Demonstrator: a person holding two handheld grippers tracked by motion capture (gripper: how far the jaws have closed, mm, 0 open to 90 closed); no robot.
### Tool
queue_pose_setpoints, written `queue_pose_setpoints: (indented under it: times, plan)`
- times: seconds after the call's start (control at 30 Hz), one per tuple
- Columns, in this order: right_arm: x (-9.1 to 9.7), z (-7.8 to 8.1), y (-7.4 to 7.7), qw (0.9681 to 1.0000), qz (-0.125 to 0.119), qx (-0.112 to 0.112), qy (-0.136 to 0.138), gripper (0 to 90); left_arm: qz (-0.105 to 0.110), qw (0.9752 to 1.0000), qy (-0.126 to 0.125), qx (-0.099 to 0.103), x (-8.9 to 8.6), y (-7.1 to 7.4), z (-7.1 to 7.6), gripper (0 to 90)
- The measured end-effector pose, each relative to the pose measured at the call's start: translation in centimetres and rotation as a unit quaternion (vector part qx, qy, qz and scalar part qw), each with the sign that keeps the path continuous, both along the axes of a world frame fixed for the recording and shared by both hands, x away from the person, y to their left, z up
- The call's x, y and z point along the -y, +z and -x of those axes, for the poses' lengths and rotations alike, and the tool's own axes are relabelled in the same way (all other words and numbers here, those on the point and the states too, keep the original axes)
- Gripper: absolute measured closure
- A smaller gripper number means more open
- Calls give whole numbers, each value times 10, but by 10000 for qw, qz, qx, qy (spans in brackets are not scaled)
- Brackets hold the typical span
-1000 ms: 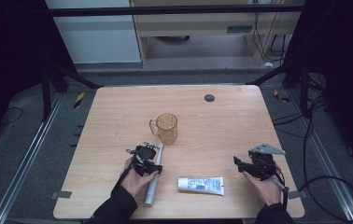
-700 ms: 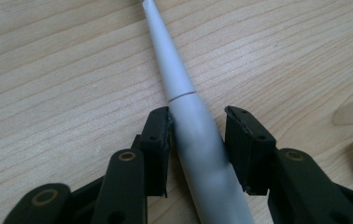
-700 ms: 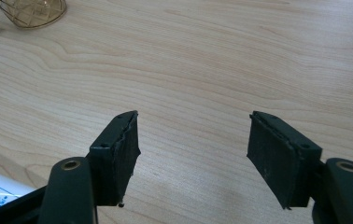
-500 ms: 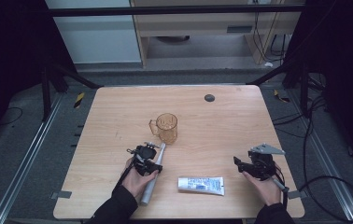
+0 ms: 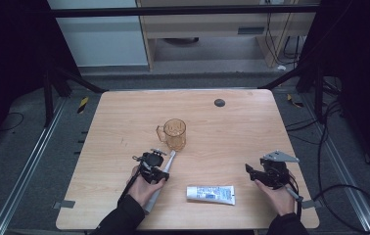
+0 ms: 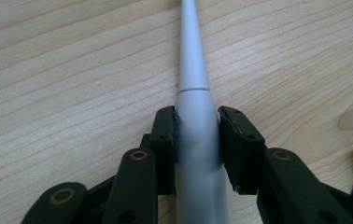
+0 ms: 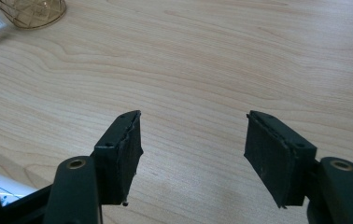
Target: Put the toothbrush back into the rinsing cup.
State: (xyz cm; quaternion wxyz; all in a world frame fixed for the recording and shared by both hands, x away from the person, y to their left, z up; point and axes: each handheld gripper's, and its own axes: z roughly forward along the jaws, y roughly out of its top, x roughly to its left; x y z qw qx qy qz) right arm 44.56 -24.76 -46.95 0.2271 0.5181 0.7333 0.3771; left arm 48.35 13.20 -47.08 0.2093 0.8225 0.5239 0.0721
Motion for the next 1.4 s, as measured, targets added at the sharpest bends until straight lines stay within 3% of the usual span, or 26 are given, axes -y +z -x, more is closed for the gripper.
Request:
queue_pose_setpoints:
  times: [0.27, 0.7, 0.9, 0.93, 0.97, 1.1, 1.3, 1.33, 1.4]
  plan:
    - [1, 0, -1, 10000, 28, 20, 9, 371, 260, 9996, -101, -90, -8, 2, 2, 672]
    - [1, 0, -1, 10000, 28, 43, 9, 375, 528, 9972, -121, 523, -25, 33, 18, 673]
    - [1, 0, -1, 10000, 24, 50, 12, 375, 707, 9922, -95, 1024, -34, 54, 27, 674]
    - [1, 0, -1, 10000, 24, 50, 12, 375, 707, 9922, -95, 1024, -34, 54, 27, 674]
    - [1, 0, -1, 10000, 32, 43, 19, 375, 740, 9905, -86, 1155, -36, 57, 29, 674]
    - [1, 0, -1, 10000, 33, 38, 20, 375, 775, 9889, -65, 1267, -39, 60, 29, 674]
    - [1, 0, -1, 10000, 17, 28, -3, 376, 970, 9810, 23, 1681, -49, 76, 34, 674]
    - [1, 0, -1, 10000, 17, 28, -3, 376, 970, 9810, 23, 1681, -49, 76, 34, 675]
    - [1, 0, -1, 10000, 36, 52, 6, 376, 1063, 9769, 72, 1854, -53, 83, 37, 675]
